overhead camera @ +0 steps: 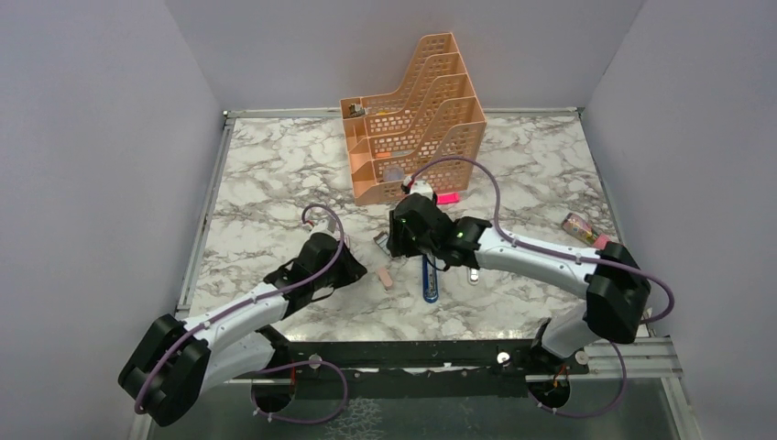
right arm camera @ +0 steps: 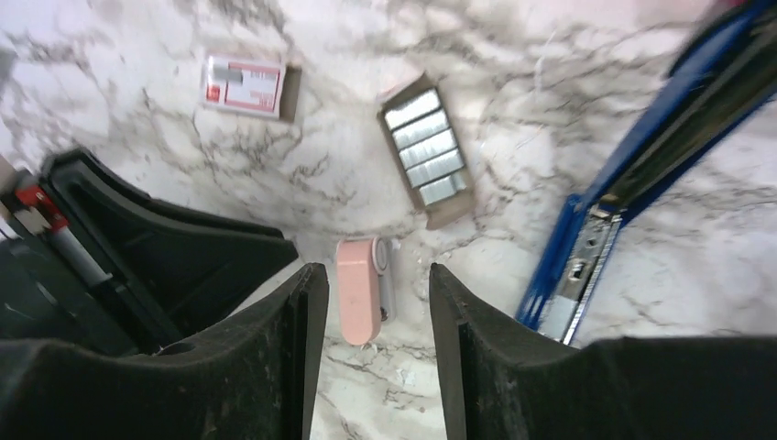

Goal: Load the staples into the stapler

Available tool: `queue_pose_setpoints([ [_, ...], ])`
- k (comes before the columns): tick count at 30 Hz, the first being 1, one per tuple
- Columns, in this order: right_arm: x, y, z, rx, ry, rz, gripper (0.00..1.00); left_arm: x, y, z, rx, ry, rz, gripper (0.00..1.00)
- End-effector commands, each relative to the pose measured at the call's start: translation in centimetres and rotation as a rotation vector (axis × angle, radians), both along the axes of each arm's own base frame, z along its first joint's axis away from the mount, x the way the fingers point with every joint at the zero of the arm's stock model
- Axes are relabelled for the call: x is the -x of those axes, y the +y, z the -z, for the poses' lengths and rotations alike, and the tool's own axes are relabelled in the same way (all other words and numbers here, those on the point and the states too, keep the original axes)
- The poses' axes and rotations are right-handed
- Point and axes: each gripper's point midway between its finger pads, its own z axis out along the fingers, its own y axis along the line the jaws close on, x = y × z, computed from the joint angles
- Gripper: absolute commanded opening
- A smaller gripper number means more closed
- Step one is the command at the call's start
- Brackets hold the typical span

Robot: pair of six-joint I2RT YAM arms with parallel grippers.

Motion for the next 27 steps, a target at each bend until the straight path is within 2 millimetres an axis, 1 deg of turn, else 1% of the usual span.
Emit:
queue_pose_setpoints([
  [1, -3.1, -4.2, -3.9, 0.062, -0.143, 0.123, 0.51, -1.0, -0.4, -2.5, 0.008, -0.092, 0.036, 0.30],
  [5, -5.0, -8.1, -6.7, 0.078, -0.236, 0.238, 0.58, -0.8, -2.2, -5.2, 0.064, -0.168, 0.155, 0.43],
  [7, -6.1, -9.9, -7.9, 0.078, -0.269, 0.287, 0.65, -0.7, -2.9, -6.1, 0.078, -0.192, 0.200, 0.51],
  [9, -7.3, -11.1, -8.5, 0.087, -0.294, 0.318, 0.72, -0.7, -3.4, -6.9, 0.095, -0.209, 0.233, 0.59],
  [10, -7.9, -11.6, -8.5, 0.098, -0.301, 0.329, 0.76, -0.7, -3.7, -7.2, 0.104, -0.217, 0.243, 0.63],
  [11, -8.5, -11.9, -8.2, 0.112, -0.298, 0.337, 0.78, -0.7, -3.9, -7.5, 0.114, -0.220, 0.253, 0.67],
  [12, -9.1, -12.0, -8.0, 0.119, -0.293, 0.339, 0.79, -0.7, -4.2, -7.8, 0.128, -0.227, 0.265, 0.73],
  [13, -9.8, -11.9, -7.9, 0.122, -0.294, 0.333, 0.80, -0.6, -4.6, -8.0, 0.144, -0.228, 0.281, 0.76],
  [15, -10.8, -11.4, -7.4, 0.133, -0.290, 0.307, 0.80, -0.3, -5.2, -8.3, 0.178, -0.229, 0.310, 0.80],
  [17, -11.9, -10.7, -6.9, 0.144, -0.285, 0.284, 0.80, -0.1, -5.8, -8.5, 0.209, -0.219, 0.328, 0.80],
  [20, -13.1, -9.6, -6.2, 0.155, -0.275, 0.250, 0.77, 0.2, -6.6, -8.2, 0.238, -0.195, 0.349, 0.79],
  [24, -14.1, -8.9, -5.4, 0.158, -0.266, 0.231, 0.71, 0.2, -7.3, -7.4, 0.239, -0.163, 0.348, 0.71],
  [27, -14.4, -8.6, -4.5, 0.169, -0.236, 0.217, 0.63, 0.2, -8.1, -6.8, 0.232, -0.137, 0.348, 0.63],
])
